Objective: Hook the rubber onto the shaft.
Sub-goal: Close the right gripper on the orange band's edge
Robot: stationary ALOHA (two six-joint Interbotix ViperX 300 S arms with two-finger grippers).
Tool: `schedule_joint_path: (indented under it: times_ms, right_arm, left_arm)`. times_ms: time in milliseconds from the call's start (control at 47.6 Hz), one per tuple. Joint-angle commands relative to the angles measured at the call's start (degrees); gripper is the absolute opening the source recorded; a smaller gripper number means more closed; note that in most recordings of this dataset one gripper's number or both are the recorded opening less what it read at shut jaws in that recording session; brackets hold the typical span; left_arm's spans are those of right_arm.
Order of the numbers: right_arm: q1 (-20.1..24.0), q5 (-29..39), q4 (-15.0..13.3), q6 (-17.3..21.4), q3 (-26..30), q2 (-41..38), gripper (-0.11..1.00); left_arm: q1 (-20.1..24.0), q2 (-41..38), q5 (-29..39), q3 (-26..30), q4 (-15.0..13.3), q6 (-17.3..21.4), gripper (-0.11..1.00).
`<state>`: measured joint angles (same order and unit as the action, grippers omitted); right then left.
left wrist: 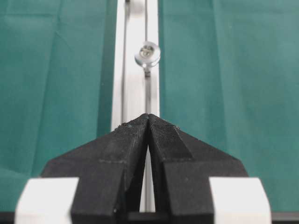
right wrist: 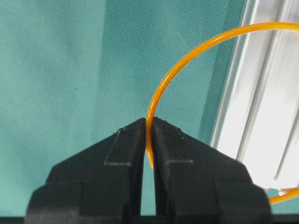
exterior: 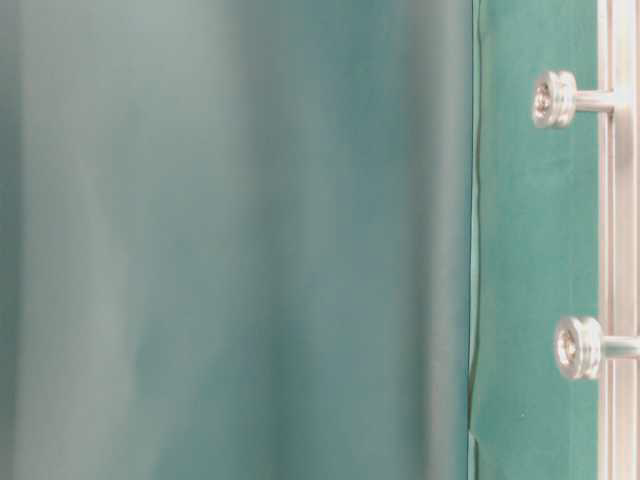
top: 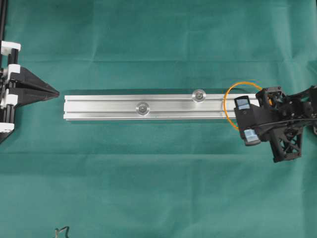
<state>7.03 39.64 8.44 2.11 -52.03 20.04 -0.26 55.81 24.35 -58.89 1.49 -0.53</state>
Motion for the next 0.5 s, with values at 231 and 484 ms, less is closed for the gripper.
schedule_joint_path:
  times_ms: [231, 484]
  right_arm:
    - [-1.32, 6.24, -1.23, 0.0, 3.69, 6.33, 0.07]
    - [-2.11, 12.04, -2.46, 0.0, 7.38, 8.26, 0.07]
  left_arm:
    - [-0.09, -0.44, -0.26, 1.58, 0.18, 0.0, 0.0]
    - [-0.09, -0.44, -0.26, 1.58, 0.18, 0.0, 0.0]
